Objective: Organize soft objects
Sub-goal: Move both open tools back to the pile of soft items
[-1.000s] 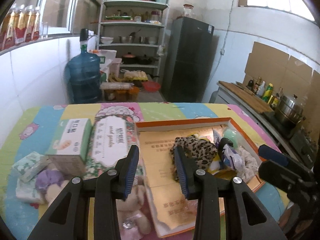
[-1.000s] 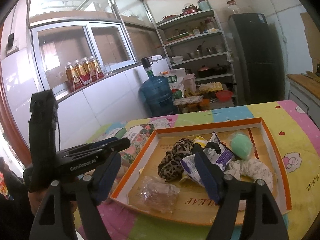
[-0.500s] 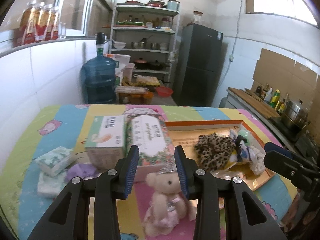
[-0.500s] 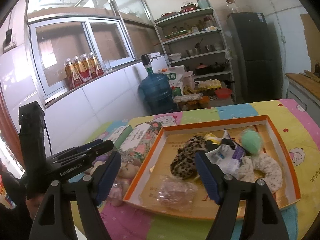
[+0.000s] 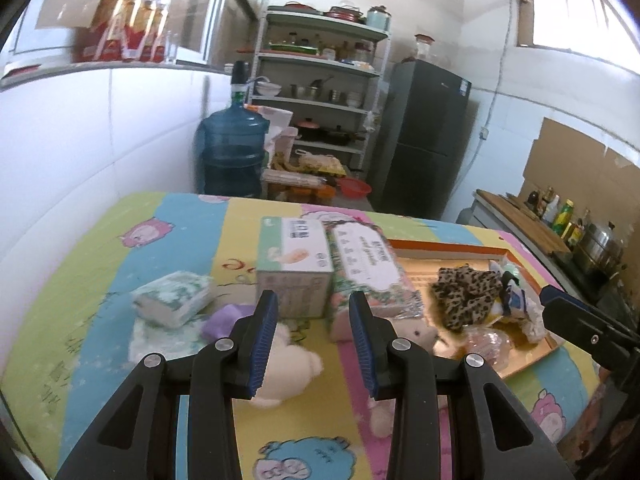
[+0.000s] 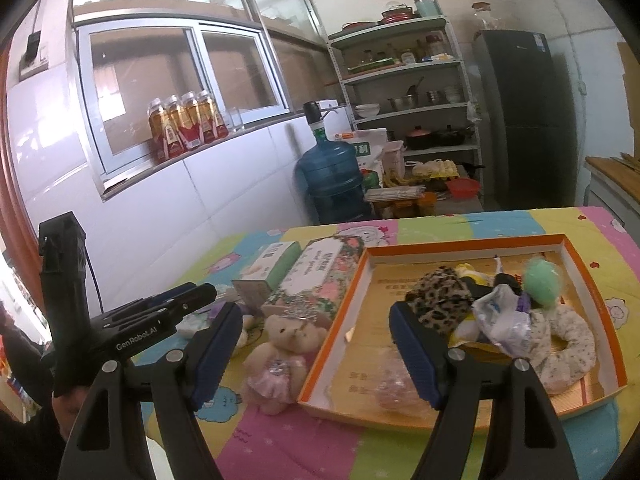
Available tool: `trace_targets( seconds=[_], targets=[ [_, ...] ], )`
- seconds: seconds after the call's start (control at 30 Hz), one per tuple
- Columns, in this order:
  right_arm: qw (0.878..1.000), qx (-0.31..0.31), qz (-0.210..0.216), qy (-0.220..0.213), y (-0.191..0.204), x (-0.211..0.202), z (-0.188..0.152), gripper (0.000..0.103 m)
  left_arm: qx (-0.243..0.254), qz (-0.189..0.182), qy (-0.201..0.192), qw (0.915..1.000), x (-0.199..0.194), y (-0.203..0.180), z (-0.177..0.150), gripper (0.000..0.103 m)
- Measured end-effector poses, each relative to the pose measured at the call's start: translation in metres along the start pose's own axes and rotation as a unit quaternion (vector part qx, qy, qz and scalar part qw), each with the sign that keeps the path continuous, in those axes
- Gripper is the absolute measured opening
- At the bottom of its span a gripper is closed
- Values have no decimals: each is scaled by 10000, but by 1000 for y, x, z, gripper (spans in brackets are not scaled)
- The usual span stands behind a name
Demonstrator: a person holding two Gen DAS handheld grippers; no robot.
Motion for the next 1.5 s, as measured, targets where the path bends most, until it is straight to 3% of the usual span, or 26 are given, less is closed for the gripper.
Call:
trace_targets(
  seconds=[0.8,1.13,1.33,1.5],
  targets=[
    [9963,-473,316,645,80,48,-32,75,-591,240,46,9980,-21,84,-35,38],
    [9875,-827,765,1105,121,95,-37,75,-771,268,53,9966,-14,113,-31,38],
    [9834,-926,769,1356,131,129,-41,75,-442,-143,263,9986,15,121,-14,44],
    [9816,-912,699,1522,130,148,-43,75,206,-490,604,9968,43,123,-1,45]
  ],
)
Point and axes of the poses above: each gripper's, at about its wrist camera, not at the fingertips, and x roughly the way its jaws point, y to its left, z to its top, the point moved 4 cm from there along x, roughly the way its jaws point, and after that the axes turned 3 degrees about x, right-handed, at the moved point
